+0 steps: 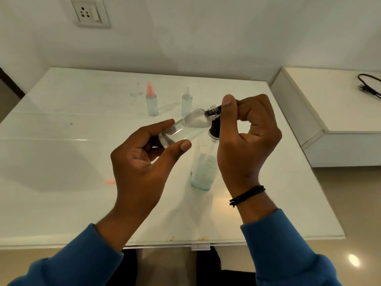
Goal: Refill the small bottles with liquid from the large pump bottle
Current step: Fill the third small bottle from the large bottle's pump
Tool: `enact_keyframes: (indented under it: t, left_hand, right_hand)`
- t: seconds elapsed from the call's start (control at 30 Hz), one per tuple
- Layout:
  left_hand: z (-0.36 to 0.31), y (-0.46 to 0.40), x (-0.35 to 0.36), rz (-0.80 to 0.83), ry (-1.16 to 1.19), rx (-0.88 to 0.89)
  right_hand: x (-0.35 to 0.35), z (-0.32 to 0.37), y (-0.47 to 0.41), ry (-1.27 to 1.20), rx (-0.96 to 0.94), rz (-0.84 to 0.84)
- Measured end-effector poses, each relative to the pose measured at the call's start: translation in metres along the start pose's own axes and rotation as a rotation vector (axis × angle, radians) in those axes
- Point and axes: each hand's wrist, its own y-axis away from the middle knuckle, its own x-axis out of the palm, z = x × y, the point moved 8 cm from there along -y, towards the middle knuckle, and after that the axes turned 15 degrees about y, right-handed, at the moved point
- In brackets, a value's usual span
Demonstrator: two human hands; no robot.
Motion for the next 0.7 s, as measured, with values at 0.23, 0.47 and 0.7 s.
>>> enact_keyframes:
  t: [0.23, 0.47, 0.7]
  left_hand:
    - [0.0001, -0.0007, -0.0006, -0.003, 0.01, -0.005]
    - [0.0017, 0.0001, -0.0006, -0.012, 0.009, -0.006]
    - [0.0003, 0.0001, 0.0011, 0.009, 0.015, 0.003]
  right_hand:
    - [-0.0018, 0.0058, -0.0037, -0.007, -0.007, 0.003]
    - [0.0018, 0.0, 0.0003, 0.004, -0.002, 0.021]
    - [-0.0014, 0.0027, -0.003, 0.009, -0.025, 0.01]
